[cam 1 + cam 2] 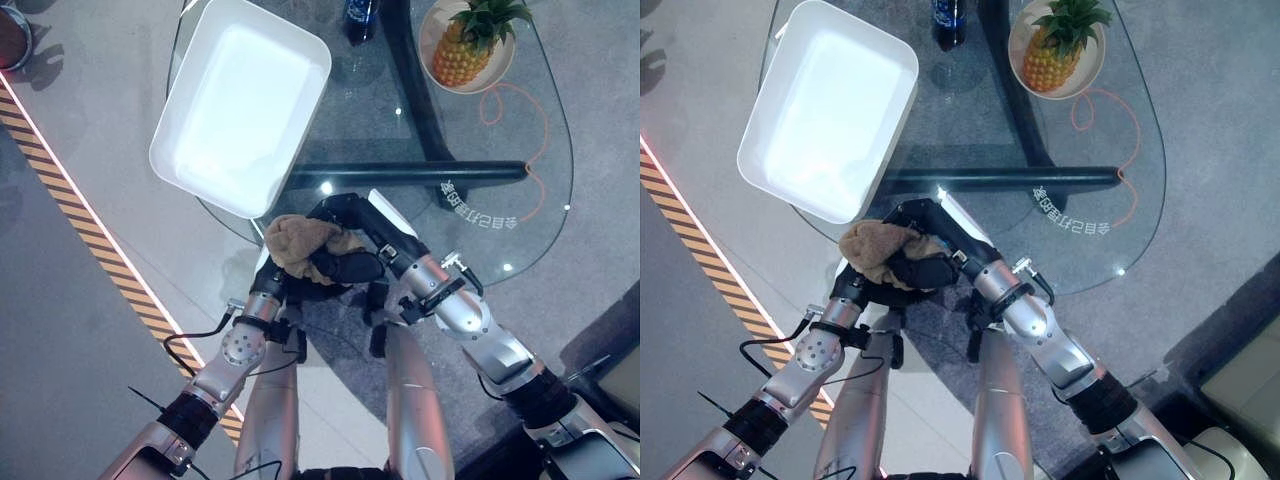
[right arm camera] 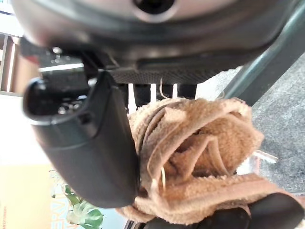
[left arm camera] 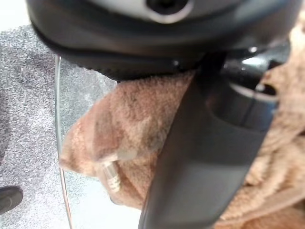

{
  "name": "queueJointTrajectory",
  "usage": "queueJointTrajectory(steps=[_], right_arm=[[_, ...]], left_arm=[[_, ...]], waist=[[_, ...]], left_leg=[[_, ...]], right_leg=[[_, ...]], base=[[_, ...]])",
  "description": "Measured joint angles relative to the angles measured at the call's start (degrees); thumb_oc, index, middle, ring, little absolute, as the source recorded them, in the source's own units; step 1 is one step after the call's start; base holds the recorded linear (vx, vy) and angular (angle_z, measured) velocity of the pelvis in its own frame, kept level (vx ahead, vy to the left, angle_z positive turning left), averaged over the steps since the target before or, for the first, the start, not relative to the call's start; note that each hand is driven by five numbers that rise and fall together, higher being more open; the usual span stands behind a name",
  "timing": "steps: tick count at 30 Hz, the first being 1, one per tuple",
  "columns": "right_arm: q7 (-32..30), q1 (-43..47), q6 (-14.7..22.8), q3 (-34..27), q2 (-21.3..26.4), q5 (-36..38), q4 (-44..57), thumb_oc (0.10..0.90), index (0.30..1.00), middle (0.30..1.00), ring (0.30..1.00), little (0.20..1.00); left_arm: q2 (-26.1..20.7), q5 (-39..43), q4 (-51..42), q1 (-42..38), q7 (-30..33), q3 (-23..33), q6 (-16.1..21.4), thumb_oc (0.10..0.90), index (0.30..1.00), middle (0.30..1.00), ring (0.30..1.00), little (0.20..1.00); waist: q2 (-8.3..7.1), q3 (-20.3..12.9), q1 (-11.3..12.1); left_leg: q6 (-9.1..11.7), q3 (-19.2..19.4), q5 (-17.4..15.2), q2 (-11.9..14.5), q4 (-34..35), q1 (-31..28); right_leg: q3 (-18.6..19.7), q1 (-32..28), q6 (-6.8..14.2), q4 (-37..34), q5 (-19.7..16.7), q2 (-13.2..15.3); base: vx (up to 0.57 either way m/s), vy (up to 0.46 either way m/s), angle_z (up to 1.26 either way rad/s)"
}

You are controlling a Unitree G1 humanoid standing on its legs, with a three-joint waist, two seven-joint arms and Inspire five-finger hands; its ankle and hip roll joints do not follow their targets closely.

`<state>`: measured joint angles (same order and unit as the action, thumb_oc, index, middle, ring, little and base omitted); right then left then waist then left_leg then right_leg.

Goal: Wipe the table with a cloth and put it in the basket.

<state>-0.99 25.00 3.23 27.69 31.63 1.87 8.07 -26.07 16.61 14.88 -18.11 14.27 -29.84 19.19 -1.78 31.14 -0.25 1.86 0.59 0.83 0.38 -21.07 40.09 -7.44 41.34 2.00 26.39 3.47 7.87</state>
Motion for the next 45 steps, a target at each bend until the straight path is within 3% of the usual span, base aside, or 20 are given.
queueJointTrajectory(steps=[5, 6, 7, 18, 37, 41, 45], right_arm=[[-2.2, 0.1, 0.0, 0.0, 0.0, -1.1, 0.0, 0.125, 0.321, 0.321, 0.321, 0.225], [-2.8, 0.1, 0.0, 0.0, 0.0, -1.8, 0.0, 0.407, 0.564, 0.564, 0.564, 0.507], [-3.5, 0.0, 0.0, 0.0, 0.0, -2.0, 0.0, 0.800, 0.900, 0.900, 0.900, 0.900], [-5.5, -1.1, -2.9, -4.2, 0.1, -4.2, -0.5, 0.800, 0.900, 0.900, 0.900, 0.900], [-9.3, -7.0, -2.6, -9.2, 0.0, -1.2, -1.0, 0.800, 0.900, 0.900, 0.900, 0.900], [-9.3, -7.7, -2.3, -9.3, 0.0, -0.4, -1.3, 0.800, 0.900, 0.900, 0.900, 0.900], [-9.5, -8.2, -1.8, -9.9, -0.4, 0.8, -3.1, 0.800, 0.900, 0.900, 0.900, 0.900]], left_arm=[[0.0, 0.0, 0.0, -0.3, 0.0, 0.1, 0.0, 0.100, 0.300, 0.300, 0.300, 0.200], [0.0, 0.0, 0.0, -0.4, 0.0, 0.1, 0.0, 0.100, 0.300, 0.300, 0.300, 0.200], [0.0, 0.0, 0.0, -0.5, 0.0, 0.1, 0.0, 0.100, 0.300, 0.300, 0.300, 0.200], [0.0, -0.8, 0.0, 0.8, 0.3, 1.5, 0.0, 0.100, 0.300, 0.300, 0.300, 0.200], [0.2, -3.2, -0.1, 0.7, 4.1, 6.0, 0.4, 0.100, 0.300, 0.300, 0.300, 0.200], [0.2, -3.8, -0.1, 0.8, 5.2, 6.0, 1.5, 0.100, 0.300, 0.300, 0.300, 0.200], [0.2, -4.0, -0.5, 1.8, 7.5, 7.3, 5.1, 0.100, 0.300, 0.300, 0.300, 0.200]], waist=[[-0.06, 0.0, 0.1], [-0.06, 0.0, 0.0], [-0.08, 0.0, 0.0], [-0.38, 0.0, 0.0], [-1.03, 0.0, -0.1], [-1.43, 0.0, -0.1], [-1.91, 0.0, -0.1]], left_leg=[[-0.1, 0.0, -0.1, 0.0, 0.0, 0.0], [-0.1, 0.0, -0.1, 0.0, -0.1, 0.0], [-0.1, 0.0, -0.1, 0.0, -0.1, 0.0], [-0.1, 0.1, -0.1, 0.1, -0.4, 0.1], [-0.7, 0.1, -0.7, 0.3, -1.4, 0.2], [-0.7, 0.1, -0.8, 0.3, -1.7, 0.2], [-0.8, 0.1, -1.0, 0.4, -1.8, 0.2]], right_leg=[[0.0, 0.0, 0.0, 0.0, 0.0, 0.0], [0.0, -0.1, 0.0, 0.0, 0.0, 0.0], [0.0, -0.1, 0.0, 0.0, 0.0, 0.0], [0.0, -0.3, 0.1, -0.6, -0.4, -0.2], [0.0, -0.7, 0.3, -0.8, -0.5, -0.3], [0.1, -0.8, 0.3, -0.8, -0.6, -0.4], [0.1, -0.9, 0.5, -0.9, -0.5, -0.4]], base=[[0.00, 0.000, 0.00], [0.00, 0.000, 0.00], [0.00, 0.000, 0.00], [0.00, 0.000, 0.00], [0.00, 0.000, 0.00], [0.00, 0.000, 0.00], [0.00, 0.000, 0.00]])
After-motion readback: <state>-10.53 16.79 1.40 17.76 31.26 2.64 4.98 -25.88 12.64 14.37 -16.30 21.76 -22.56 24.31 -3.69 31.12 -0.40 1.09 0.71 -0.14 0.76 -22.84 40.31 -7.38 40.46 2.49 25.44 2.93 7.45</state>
